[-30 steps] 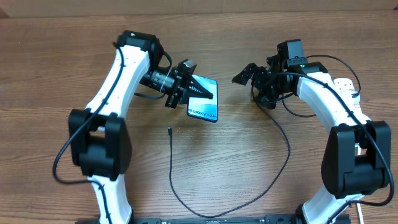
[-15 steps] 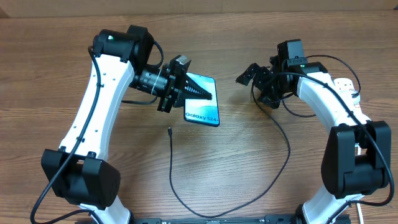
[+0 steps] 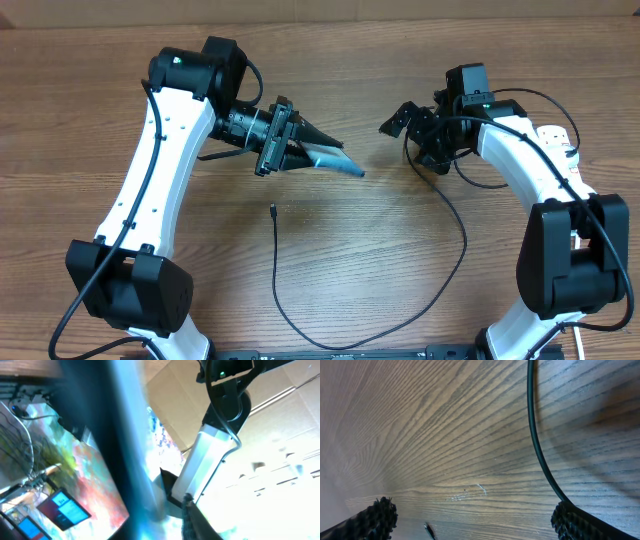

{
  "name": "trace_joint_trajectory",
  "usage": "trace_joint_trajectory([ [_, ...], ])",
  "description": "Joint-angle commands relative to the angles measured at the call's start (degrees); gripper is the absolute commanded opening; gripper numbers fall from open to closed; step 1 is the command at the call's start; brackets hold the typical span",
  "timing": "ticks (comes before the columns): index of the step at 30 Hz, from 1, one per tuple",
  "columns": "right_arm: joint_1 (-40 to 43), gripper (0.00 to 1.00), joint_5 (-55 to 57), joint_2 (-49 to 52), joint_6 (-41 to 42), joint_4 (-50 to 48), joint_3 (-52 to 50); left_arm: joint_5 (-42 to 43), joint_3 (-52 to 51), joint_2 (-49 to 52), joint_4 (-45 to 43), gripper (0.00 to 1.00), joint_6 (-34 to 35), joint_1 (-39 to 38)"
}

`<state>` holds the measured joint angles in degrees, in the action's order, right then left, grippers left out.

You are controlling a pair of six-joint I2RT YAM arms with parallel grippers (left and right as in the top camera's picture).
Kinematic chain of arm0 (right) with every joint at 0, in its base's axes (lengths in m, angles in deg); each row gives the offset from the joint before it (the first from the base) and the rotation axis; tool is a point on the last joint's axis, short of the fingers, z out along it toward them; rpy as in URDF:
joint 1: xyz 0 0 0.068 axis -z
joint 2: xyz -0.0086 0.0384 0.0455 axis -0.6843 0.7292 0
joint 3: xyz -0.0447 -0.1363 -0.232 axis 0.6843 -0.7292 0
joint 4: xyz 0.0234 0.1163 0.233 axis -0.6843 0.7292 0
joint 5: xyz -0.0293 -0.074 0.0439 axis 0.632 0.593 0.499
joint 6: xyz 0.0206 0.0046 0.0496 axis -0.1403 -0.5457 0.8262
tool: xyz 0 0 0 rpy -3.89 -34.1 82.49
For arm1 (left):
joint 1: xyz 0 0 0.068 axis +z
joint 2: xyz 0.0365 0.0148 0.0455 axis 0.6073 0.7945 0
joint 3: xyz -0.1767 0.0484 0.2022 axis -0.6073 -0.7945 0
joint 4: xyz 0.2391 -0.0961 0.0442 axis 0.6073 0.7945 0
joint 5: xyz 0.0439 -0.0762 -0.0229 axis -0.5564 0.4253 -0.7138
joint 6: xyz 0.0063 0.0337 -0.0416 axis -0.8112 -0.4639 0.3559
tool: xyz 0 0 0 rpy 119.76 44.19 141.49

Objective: Plug charger to phone and switch on socket
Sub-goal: 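Rotate the held phone with the left gripper, bottom end toward the cable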

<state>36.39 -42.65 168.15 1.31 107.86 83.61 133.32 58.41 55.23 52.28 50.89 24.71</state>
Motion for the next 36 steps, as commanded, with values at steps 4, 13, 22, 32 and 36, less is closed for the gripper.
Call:
trace_joint_trajectory([
  [4,0.0,1.0,0.7,0.1,-0.3,-0.2,-0.1,2.6,1.1,-1.0,1.2,0.04,-0.9,-0.1],
  [13,0.0,1.0,0.7,0.1,-0.3,-0.2,-0.1,-6.0,1.1,-1.0,3.8,0.04,-6.2,-1.0],
  [22,0.0,1.0,0.7,0.1,-0.3,-0.2,-0.1,-3.1,1.1,-1.0,3.8,0.04,-7.6,-5.5],
  [32,0.0,1.0,0.7,0.1,-0.3,-0.2,-0.1,9.4,1.1,-2.2,3.8,0.04,-6.4,-10.2],
  [36,0.0,1.0,0.7,0.1,-0.3,-0.2,-0.1,11.9,1.1,-3.0,3.8,0.04,-6.4,-10.1],
])
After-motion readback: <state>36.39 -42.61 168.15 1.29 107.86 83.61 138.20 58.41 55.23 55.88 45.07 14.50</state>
